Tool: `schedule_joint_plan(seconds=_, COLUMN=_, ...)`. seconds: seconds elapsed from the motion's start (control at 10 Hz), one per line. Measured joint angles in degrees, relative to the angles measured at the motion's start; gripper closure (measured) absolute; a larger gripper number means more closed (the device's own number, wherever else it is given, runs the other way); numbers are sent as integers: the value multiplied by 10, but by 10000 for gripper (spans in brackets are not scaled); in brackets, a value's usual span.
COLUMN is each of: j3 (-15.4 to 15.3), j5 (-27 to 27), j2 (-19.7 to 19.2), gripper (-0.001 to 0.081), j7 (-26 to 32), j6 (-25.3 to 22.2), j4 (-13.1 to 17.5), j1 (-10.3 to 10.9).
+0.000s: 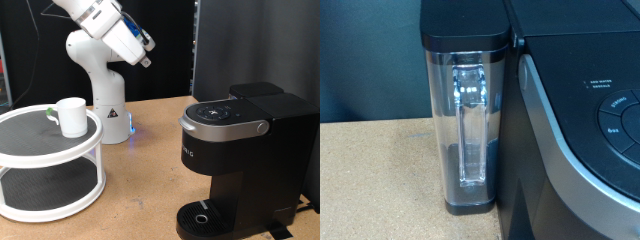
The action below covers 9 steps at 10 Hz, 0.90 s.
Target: Make a cup of coffee with the keurig machine
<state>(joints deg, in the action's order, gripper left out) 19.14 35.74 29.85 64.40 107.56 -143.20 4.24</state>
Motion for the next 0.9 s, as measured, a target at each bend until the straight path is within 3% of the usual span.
schedule_joint_plan(seconds=0.3, j3=44, j5=-2, j2=9, gripper=804, j7=44, j6=-60, j4=-1, j1=-6)
schedule_joint_plan(seconds=0.7, j3=100, j5=-77, j2=32, gripper=804, j7=105, j6=-181, j4=11, j1=-25)
schedule_joint_plan(seconds=0.9, j3=99, j5=-53, j2=33, gripper=804, j7=81, j6=-146, j4=2, j1=-28)
